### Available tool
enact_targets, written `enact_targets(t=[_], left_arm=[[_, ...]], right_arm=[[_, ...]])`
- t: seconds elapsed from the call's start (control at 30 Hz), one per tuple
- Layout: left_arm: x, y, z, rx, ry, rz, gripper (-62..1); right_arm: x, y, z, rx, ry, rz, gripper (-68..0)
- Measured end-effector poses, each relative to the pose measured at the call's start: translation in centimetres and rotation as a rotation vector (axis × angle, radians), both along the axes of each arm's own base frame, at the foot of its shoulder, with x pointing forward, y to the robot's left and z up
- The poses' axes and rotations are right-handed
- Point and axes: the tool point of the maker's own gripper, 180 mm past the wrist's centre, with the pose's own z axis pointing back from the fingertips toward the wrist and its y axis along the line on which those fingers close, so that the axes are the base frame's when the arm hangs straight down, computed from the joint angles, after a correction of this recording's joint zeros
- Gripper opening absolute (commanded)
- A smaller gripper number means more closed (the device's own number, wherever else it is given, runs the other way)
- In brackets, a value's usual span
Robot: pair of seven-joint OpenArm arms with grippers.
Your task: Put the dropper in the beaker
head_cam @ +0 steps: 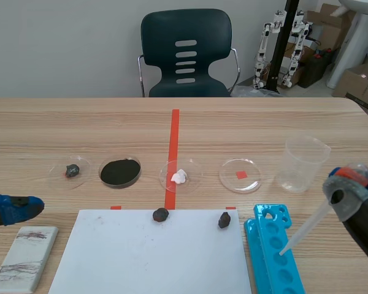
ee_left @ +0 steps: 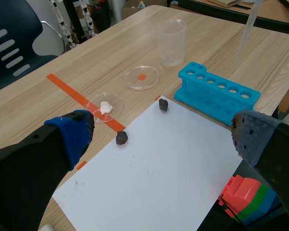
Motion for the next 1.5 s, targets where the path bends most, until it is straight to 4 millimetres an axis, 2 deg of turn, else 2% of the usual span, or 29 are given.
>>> enact_targets(t=[0.43,0.63,0.87,1.0,1.1,1.27,1.5], left_arm=[[0.0,0.0,0.0,0.0,0.0,0.0,-1.1],[0.0,0.0,0.0,0.0,0.0,0.0,-1.1],[0.0,0.0,0.0,0.0,0.0,0.0,-1.1],[0.0,0.0,0.0,0.0,0.0,0.0,-1.1],[0.0,0.0,0.0,0.0,0.0,0.0,-1.1],[0.0,0.0,0.0,0.0,0.0,0.0,-1.1],[0.0,0.0,0.0,0.0,0.0,0.0,-1.1]], right_arm=[[0.5,-0.1,-0.5,-0.029,0.015,-0.007,-66.4],[2.9,-0.7,-1.6,-0.118,0.023,-0.059,-66.4],[6.4,-3.0,0.0,-0.126,-0.057,-0.206,-66.4],[8.0,-3.5,0.6,-0.131,-0.098,-0.24,-66.4],[9.2,-4.9,0.7,-0.059,-0.098,-0.292,-66.4],[11.4,-7.5,-0.6,-0.026,-0.095,-0.366,-66.4],[13.9,-9.2,-0.2,-0.017,-0.148,-0.411,-66.4]])
